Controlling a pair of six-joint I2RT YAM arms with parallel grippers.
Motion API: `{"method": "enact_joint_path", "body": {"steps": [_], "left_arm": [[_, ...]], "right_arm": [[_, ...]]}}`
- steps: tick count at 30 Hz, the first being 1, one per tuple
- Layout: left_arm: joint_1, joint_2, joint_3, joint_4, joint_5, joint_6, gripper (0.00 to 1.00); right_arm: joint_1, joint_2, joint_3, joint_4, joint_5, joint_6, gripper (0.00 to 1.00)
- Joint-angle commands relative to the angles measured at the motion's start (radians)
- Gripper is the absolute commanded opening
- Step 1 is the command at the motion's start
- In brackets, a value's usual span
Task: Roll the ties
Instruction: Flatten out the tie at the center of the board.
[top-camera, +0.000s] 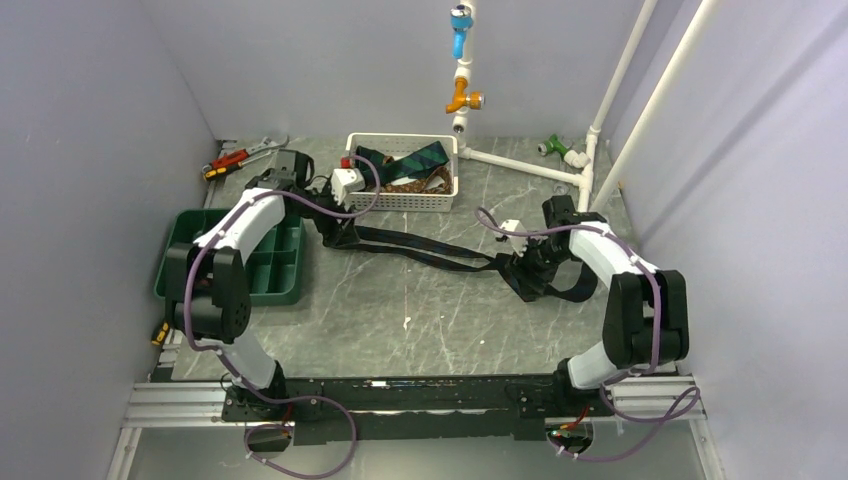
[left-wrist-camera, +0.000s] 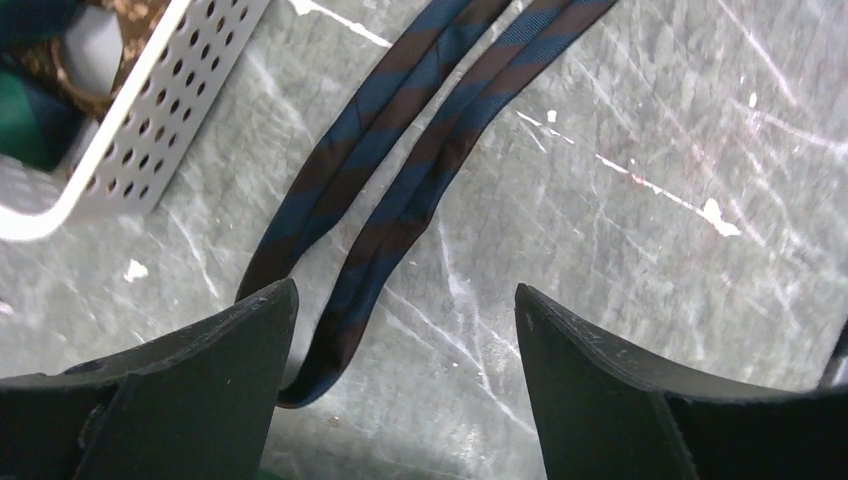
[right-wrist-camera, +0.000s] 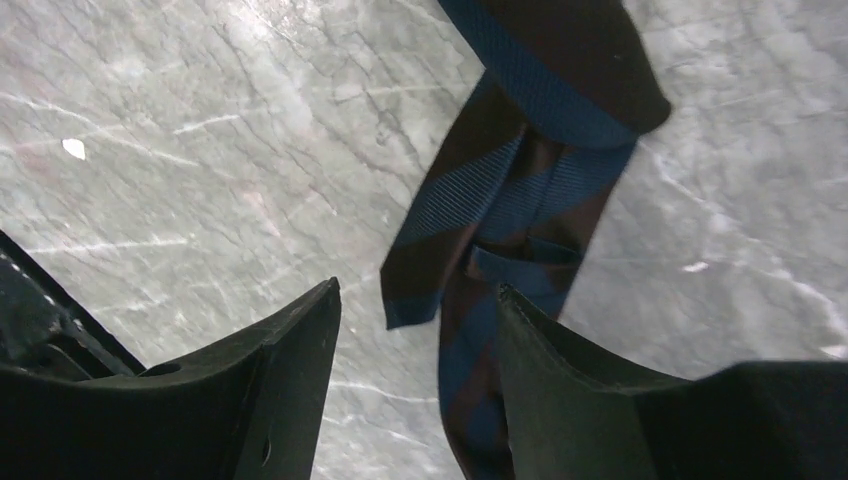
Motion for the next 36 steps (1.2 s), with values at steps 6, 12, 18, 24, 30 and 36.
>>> {"method": "enact_joint_path", "body": {"steps": [6, 12, 18, 24, 30, 36], "left_arm": [[0.026, -0.111, -0.036, 0.153, 0.081, -0.162, 0.84], [0.007, -0.241, -0.112, 0.238, 0.173, -0.054, 0.98], [-0.198, -0.313, -0.101, 0.304, 0.137, -0.053, 0.99], [-0.486, -0.275, -0.116, 0.635, 0.01, -0.193, 0.99], [-0.635, -0.168, -0.058, 0.778, -0.04, -0.349, 0.99], [-0.721, -0.123, -0.013, 0.751, -0.258, -0.384, 0.53]], "right_arm": [[0.068, 0.077, -0.065, 0.087, 0.071, 0.093, 0.1], [0.069, -0.091, 0.188, -0.196, -0.136, 0.107, 0.0], [0.106, -0.103, 0.376, -0.299, -0.343, 0.201, 0.0], [0.154, -0.111, 0.497, -0.224, -0.499, 0.299, 0.0], [0.16, -0.183, 0.471, -0.11, -0.549, 0.394, 0.0], [0.162, -0.294, 0.418, -0.088, -0.57, 0.397, 0.0]]}}
